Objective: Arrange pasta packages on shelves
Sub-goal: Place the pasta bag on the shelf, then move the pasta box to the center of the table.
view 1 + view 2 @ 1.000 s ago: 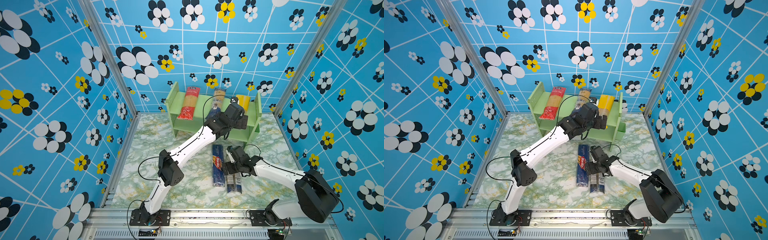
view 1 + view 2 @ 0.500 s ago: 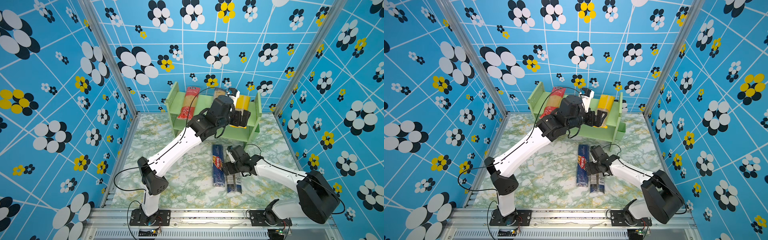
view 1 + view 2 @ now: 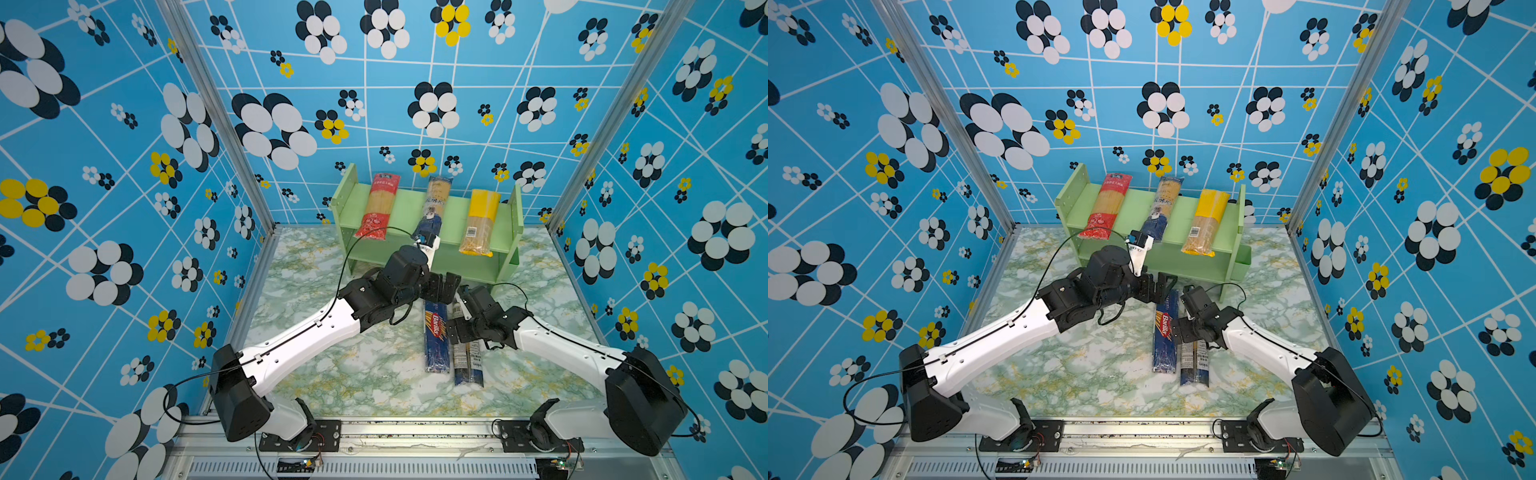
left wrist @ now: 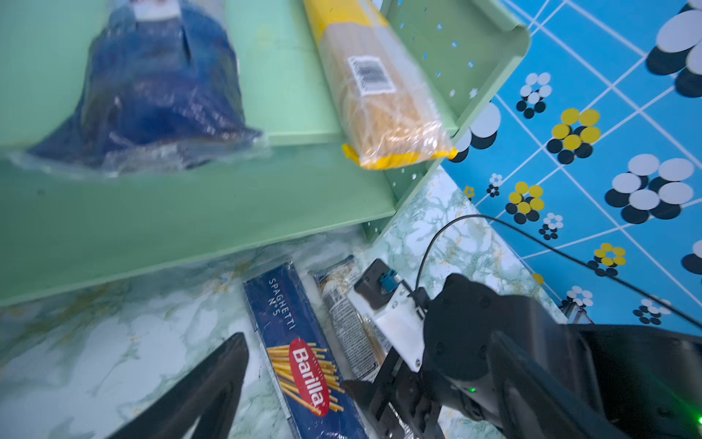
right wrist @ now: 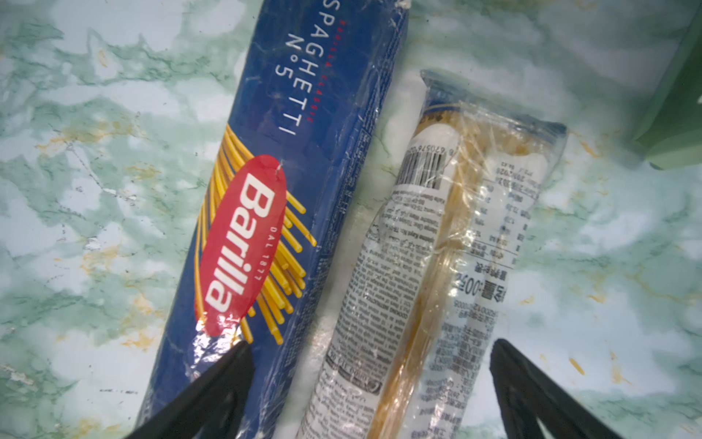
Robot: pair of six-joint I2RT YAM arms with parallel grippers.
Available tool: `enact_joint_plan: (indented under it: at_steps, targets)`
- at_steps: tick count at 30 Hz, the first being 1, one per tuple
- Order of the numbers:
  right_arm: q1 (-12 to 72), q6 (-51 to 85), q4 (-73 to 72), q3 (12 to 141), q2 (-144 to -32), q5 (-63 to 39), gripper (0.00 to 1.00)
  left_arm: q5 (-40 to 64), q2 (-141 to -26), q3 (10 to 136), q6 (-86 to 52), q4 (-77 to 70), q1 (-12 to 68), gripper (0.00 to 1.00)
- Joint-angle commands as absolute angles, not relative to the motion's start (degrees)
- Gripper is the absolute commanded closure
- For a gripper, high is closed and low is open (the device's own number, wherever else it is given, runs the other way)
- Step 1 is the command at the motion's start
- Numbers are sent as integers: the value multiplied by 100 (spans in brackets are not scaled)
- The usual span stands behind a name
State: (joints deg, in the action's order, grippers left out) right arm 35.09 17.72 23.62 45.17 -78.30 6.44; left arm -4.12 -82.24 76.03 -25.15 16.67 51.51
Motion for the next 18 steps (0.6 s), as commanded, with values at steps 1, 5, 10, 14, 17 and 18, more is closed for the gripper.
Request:
enact_joint_plan:
  at_steps: [1,5,10,14,17,18]
  targets:
    - [3516,2034,2596,4615,-7726,1034,1,-749,-7985,6968,-2813,1546,5172,1]
    - [3516,2224,2730,4635,-7708,1273,1,-782,-7906,6262,-3149,1567,5125,1]
    - [3516,2395,2803,4641,-7649,1411,1,-817,-7990,5665,-3440,1488,5109,1]
    - [3515,2520,2778,4545,-7546,1588,1,-571,-8260,5509,-3457,1339,5112,1]
    - [3515,2589,2811,4515,-7531,1714,1,-352,-8514,5559,-3484,1330,5108,1]
    - [3513,2608,2838,4524,-7532,1767,1,-306,-8563,5539,-3511,1270,5107,1]
